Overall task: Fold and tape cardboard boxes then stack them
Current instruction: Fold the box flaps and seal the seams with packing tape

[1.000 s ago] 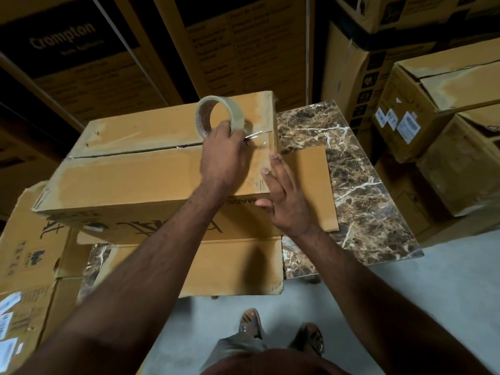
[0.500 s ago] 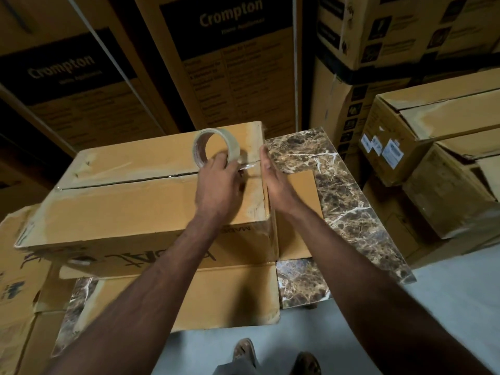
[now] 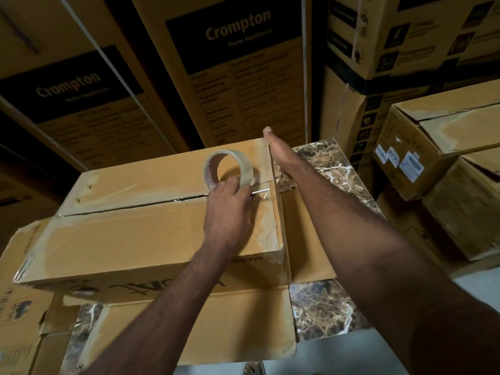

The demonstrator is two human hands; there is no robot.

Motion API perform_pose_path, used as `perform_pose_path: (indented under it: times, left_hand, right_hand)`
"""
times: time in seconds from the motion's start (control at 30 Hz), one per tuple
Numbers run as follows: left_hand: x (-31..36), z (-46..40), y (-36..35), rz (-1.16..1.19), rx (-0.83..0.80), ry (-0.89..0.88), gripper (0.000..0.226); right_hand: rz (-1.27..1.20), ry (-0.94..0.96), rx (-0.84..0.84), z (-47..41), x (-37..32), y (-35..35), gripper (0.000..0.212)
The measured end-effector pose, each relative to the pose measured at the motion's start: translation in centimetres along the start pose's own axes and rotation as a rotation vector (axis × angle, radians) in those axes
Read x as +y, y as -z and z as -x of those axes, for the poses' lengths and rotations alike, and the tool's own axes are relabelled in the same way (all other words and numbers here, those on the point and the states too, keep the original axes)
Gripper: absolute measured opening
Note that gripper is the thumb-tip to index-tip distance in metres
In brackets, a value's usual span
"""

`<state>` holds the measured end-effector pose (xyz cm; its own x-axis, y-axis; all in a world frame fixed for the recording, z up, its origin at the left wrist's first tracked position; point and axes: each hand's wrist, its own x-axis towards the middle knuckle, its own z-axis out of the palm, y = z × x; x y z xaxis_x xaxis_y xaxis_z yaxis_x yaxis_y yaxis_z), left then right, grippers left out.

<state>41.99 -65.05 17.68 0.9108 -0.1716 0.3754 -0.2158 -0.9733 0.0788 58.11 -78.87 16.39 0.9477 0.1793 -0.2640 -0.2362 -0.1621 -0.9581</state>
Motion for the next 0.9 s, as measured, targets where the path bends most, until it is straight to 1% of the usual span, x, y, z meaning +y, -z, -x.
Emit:
perform_pose_path:
  times: [0.03, 0.07, 0.13, 0.2, 0.27, 0.33, 0.47, 0.53, 0.63, 0.7, 0.77, 0.83, 0.9]
  left_hand:
    - [-0.2, 0.0, 0.1, 0.0, 0.002, -0.003, 0.028]
    - [-0.3, 0.0, 0.1, -0.006, 0.011, -0.008, 0.028]
    - [-0.4, -0.3, 0.2, -0.015, 0.034, -0.008, 0.026]
    - [-0.2, -0.9, 0.3, -0.001, 0.043, -0.008, 0.026]
    - [-0.5, -1.4, 0.3, -0.006, 0.033, -0.018, 0.024]
    - [-1.1, -1.3, 0.3, -0.024, 0.015, -0.021, 0.024]
    - [0.2, -1.3, -0.4, 0.015, 0.015, -0.011, 0.028]
    - [0.4, -1.2, -0.3, 0.018, 0.0, 0.002, 0.029]
    - [-0.2, -1.4, 0.1, 0.001, 0.021, 0.029, 0.027]
    - [0.1, -1.9, 0.3, 0.01, 0.04, 0.019, 0.027]
    - [0.4, -2.0, 0.3, 0.015, 0.036, 0.003, 0.029]
    - [0.2, -1.8, 0.1, 0.002, 0.024, 0.006, 0.034]
    - [0.1, -1.3, 0.3, -0.003, 0.026, -0.002, 0.035]
  right_hand:
    - [-0.001, 0.044, 0.019, 0.0, -0.7, -0.1, 0.068]
    - [-0.019, 0.077, 0.044, 0.0, -1.2, -0.2, 0.061]
    - [-0.066, 0.101, 0.074, -0.5, -1.6, -1.0, 0.056]
    - [-0.093, 0.086, 0.117, -1.0, -1.6, -1.1, 0.052]
    - [-0.043, 0.083, 0.12, -1.1, -1.6, -1.0, 0.046]
    - [-0.044, 0.077, 0.094, -0.3, -1.0, -1.6, 0.044]
    - [0.025, 0.086, 0.091, 1.8, 1.2, -1.0, 0.06]
    - [0.03, 0.089, 0.035, 2.8, 2.2, -0.9, 0.062]
    - [-0.029, 0.024, -0.039, 4.5, 3.5, -1.6, 0.079]
    - [-0.035, -0.039, -0.048, 5.5, 4.0, -1.8, 0.082]
    - [-0.022, -0.056, -0.02, 6.9, 4.4, -2.1, 0.086]
    - [0.05, 0.078, 0.065, 8.6, 4.7, -2.5, 0.087]
    - [0.131, 0.265, 0.152, 10.7, 4.8, -2.8, 0.078]
